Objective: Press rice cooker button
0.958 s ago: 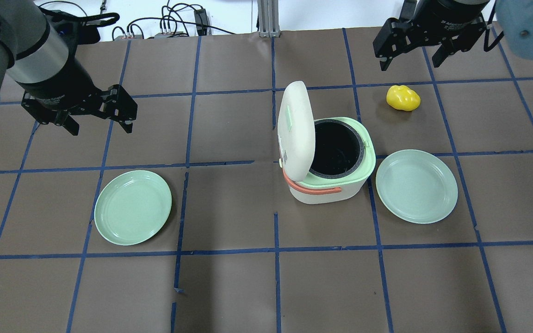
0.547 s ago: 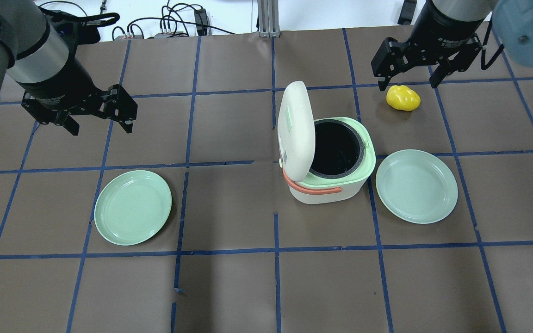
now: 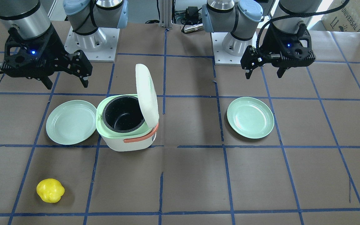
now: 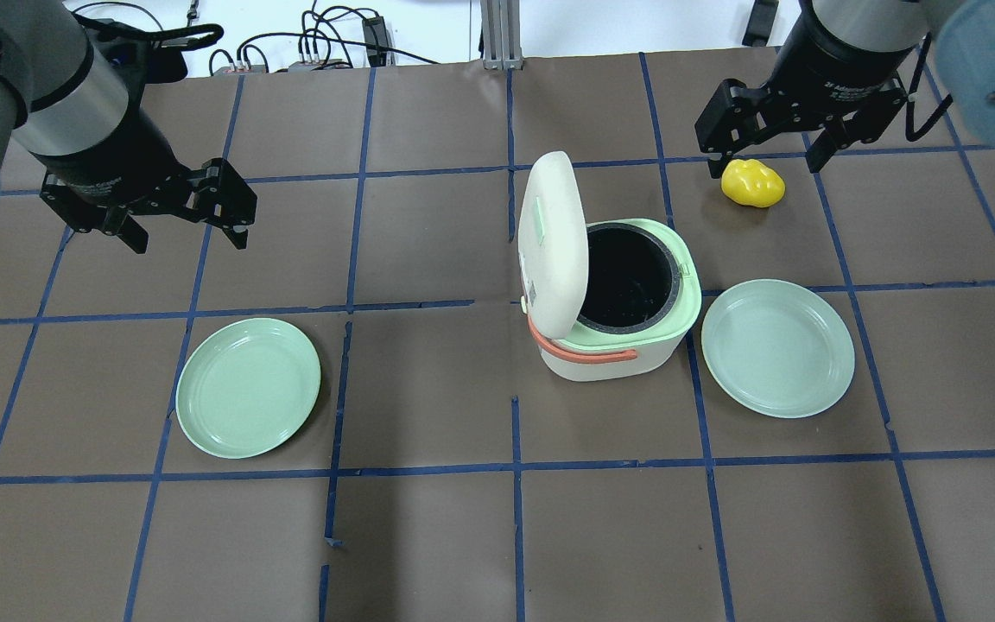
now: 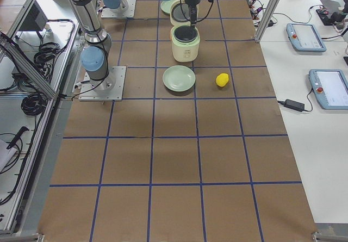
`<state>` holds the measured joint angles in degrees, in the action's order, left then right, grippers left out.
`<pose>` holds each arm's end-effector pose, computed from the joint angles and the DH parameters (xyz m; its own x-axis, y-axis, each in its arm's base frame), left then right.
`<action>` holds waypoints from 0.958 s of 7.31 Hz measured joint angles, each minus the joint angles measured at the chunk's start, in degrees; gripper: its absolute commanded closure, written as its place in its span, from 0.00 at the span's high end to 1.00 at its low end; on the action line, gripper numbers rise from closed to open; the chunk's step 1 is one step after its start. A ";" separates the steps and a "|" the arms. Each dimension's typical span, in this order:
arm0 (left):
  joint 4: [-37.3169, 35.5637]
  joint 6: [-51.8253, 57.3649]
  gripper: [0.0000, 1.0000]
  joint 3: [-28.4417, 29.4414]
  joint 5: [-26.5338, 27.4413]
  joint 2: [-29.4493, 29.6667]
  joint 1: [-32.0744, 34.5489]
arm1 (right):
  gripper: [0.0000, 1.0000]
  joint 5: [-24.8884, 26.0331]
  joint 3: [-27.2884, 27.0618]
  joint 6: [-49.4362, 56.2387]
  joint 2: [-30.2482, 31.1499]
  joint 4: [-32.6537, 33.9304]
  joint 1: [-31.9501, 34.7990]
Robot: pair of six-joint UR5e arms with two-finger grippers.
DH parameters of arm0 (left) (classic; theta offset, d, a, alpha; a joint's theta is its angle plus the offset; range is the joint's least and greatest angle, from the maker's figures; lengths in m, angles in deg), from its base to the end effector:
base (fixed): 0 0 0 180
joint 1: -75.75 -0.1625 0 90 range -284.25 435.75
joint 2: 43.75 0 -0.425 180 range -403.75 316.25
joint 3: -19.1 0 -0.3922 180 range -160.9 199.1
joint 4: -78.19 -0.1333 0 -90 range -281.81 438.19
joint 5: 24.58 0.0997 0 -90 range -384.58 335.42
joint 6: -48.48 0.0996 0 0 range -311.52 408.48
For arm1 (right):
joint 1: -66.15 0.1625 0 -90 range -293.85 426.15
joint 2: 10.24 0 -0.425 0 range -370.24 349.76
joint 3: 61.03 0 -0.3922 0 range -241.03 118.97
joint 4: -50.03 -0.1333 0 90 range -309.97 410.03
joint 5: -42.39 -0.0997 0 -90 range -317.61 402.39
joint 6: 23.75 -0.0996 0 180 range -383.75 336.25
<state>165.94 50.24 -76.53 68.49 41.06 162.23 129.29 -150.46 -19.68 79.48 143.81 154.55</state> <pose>-0.0997 -0.4635 0.4865 -0.9980 -0.0323 -0.0545 -0.0307 0.9991 -0.0299 0.1246 -0.5045 0.4974 -0.9977 -0.0468 -0.0488 -0.0431 0.9963 -0.0746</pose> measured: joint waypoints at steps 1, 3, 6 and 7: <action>-0.01 0.00 1.00 0.00 0.00 0.00 0.00 | 1.00 0.03 -1.16 0.00 0.92 0.82 0.00; -0.03 0.00 1.00 0.00 0.00 0.00 0.00 | 1.00 0.14 -2.78 -0.01 2.17 4.03 0.04; -0.03 0.00 1.00 0.00 0.00 0.00 0.00 | 1.00 -0.31 -3.29 -0.10 0.51 7.80 0.06; -0.03 0.00 1.00 0.00 0.00 0.00 0.00 | 1.00 -0.37 -3.42 -0.09 -0.78 9.22 -0.01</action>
<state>165.90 50.24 -76.53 68.49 41.06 162.23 128.92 -153.88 -19.77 78.70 153.03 154.54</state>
